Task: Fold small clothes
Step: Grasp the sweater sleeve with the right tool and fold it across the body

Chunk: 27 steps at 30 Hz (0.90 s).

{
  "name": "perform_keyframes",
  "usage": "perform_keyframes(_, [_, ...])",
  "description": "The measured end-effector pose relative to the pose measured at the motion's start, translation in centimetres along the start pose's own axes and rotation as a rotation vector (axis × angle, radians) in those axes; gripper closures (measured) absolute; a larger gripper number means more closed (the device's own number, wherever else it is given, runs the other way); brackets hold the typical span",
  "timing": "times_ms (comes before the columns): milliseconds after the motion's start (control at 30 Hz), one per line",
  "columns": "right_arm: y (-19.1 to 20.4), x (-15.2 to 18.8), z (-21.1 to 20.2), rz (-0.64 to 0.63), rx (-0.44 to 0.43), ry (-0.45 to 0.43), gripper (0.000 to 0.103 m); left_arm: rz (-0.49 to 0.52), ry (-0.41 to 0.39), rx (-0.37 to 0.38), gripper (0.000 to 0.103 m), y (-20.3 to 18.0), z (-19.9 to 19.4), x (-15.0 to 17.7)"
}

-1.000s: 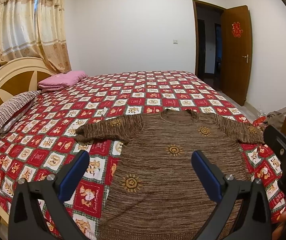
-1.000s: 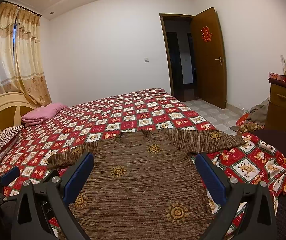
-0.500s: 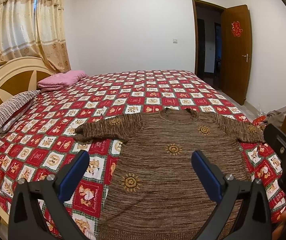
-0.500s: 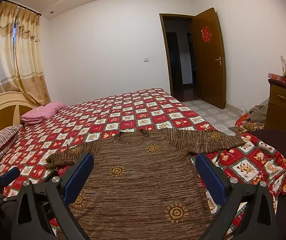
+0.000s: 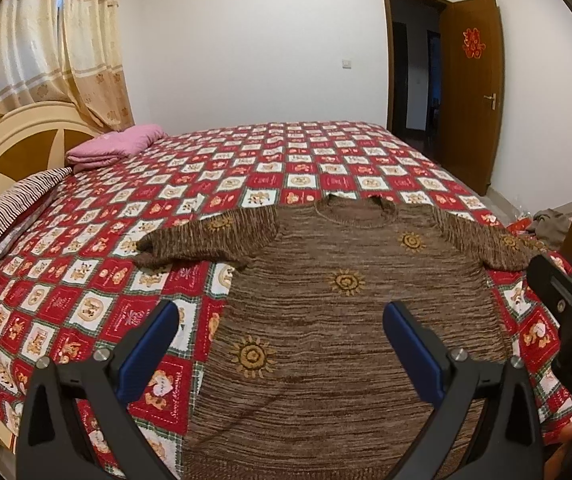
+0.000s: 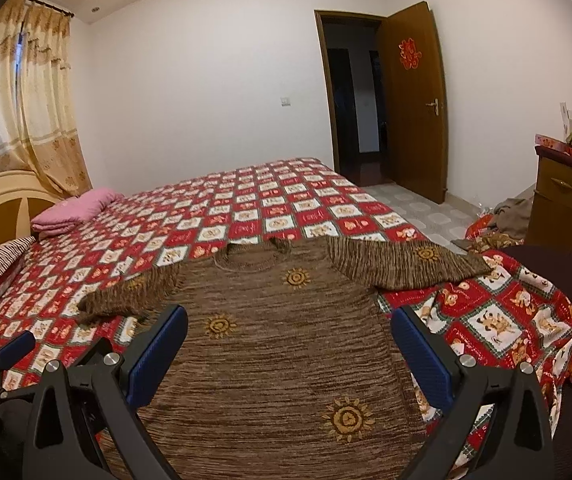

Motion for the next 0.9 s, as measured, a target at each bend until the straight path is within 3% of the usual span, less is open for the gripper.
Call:
perform_keyframes(167, [-1.2, 0.7, 2.8, -0.003, 0.035, 0.047, 0.001, 0.017, 0.003, 0.010, 0.000, -0.4, 1.9, -0.1])
perform_keyframes(333, [-4.3, 0.8, 6.5, 0.023, 0.085, 0.092, 0.001, 0.043, -0.019, 0.070, 0.000, -0.6, 5.0, -1.1])
perform_keyframes(667, [-14.9, -1.5, 11.9, 0.210, 0.116, 0.117, 0.004, 0.048, -0.035, -0.005, 0.000, 1.5, 12.9, -3.9])
perform_keyframes(767, [-20.6, -2.5, 13.4, 0.349, 0.125, 0.127, 0.022, 0.035, -0.011, -0.040, 0.000, 2.8, 15.7, -3.6])
perform_keyframes(833, [-24.7, -2.2, 14.7, 0.510, 0.104, 0.148, 0.040, 0.016, 0.010, -0.058, 0.000, 3.6, 17.1, -3.1])
perform_keyframes(900, [-28.4, -1.3, 16.0, 0.698, 0.044, 0.160, 0.043, -0.017, 0.042, -0.071, 0.000, 4.6, 18.8, -2.4])
Point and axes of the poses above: each gripper's, at about its wrist camera, not at the fingertips, and z roughly the way its jaws point, y to its left, x to its underside, the point moved 10 cm from there along z, roughly the way its jaws point, and after that the axes turned 3 degrees about y, right-handed, at the moved point
